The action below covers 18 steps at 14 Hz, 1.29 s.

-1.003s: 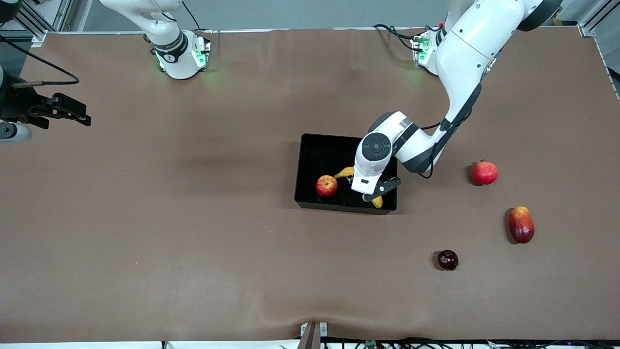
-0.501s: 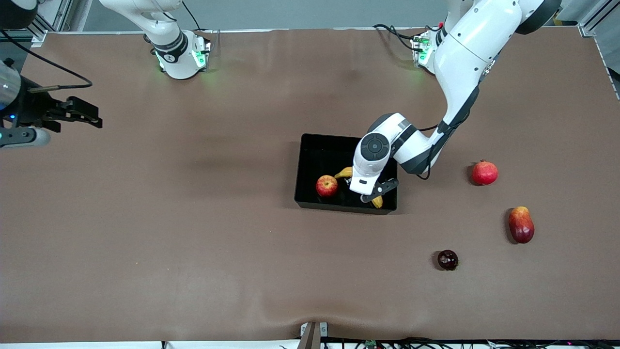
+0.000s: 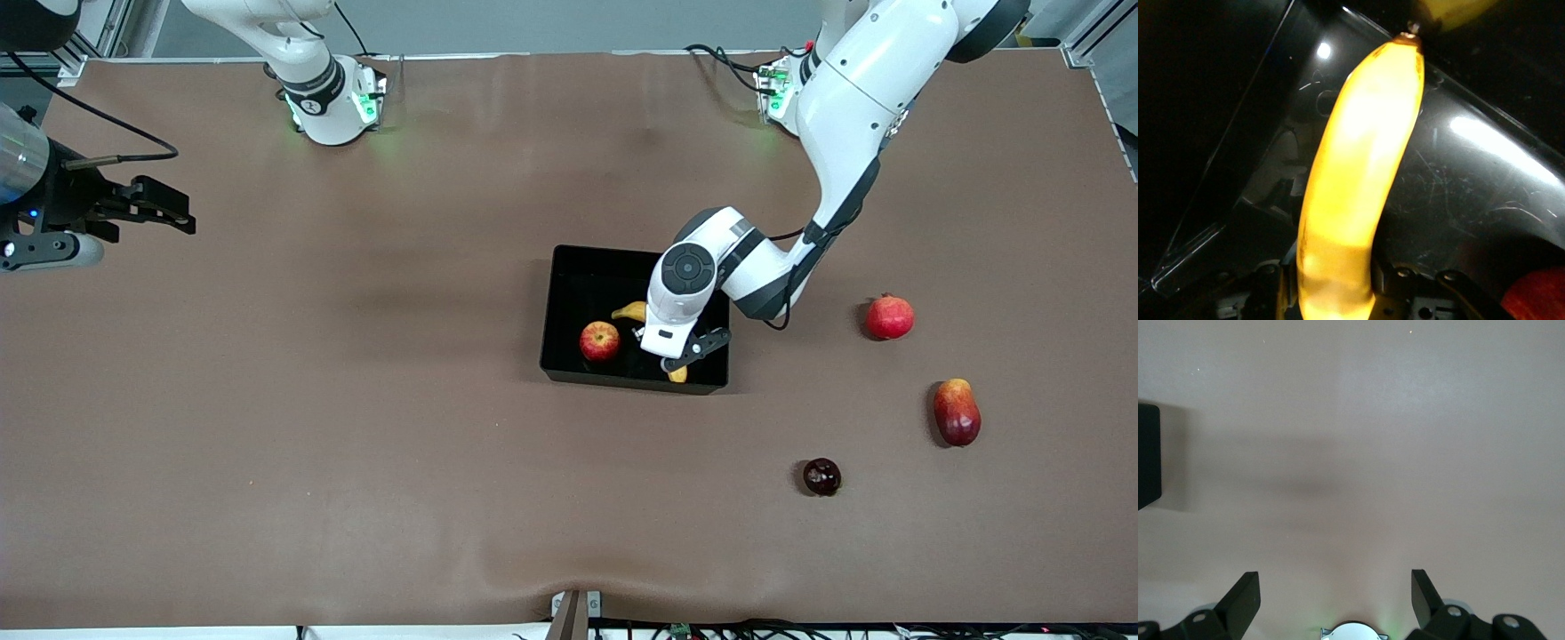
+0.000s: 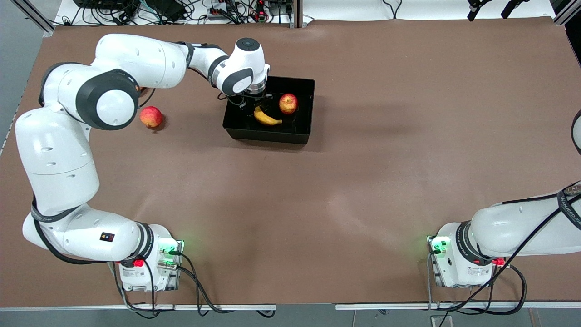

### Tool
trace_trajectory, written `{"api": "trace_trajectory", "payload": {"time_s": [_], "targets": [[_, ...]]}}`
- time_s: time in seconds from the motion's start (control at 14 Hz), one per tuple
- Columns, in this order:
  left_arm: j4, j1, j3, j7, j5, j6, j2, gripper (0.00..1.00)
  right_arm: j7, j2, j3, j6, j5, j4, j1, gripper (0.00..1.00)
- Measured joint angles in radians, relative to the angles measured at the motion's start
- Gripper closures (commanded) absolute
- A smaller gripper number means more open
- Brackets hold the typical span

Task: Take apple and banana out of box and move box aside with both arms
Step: 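Lift the banana out of the tray with the left gripper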

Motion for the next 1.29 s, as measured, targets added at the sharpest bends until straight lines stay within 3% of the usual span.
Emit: {"api": "trace_trajectory", "payload": {"time_s": [0.93,1.29], "targets": [[0.167,0.008,-0.027,-0.014,0.001,-0.302,-0.128,1.0,0.0,0.0,-0.001,-0.001,0.0,0.0,0.0,0.0],[0.184,0.072,-0.028,0.071,-0.022,-0.336,-0.199,1.0,0.0,0.0,-0.001,-0.001,0.0,0.0,0.0,0.0]]}}
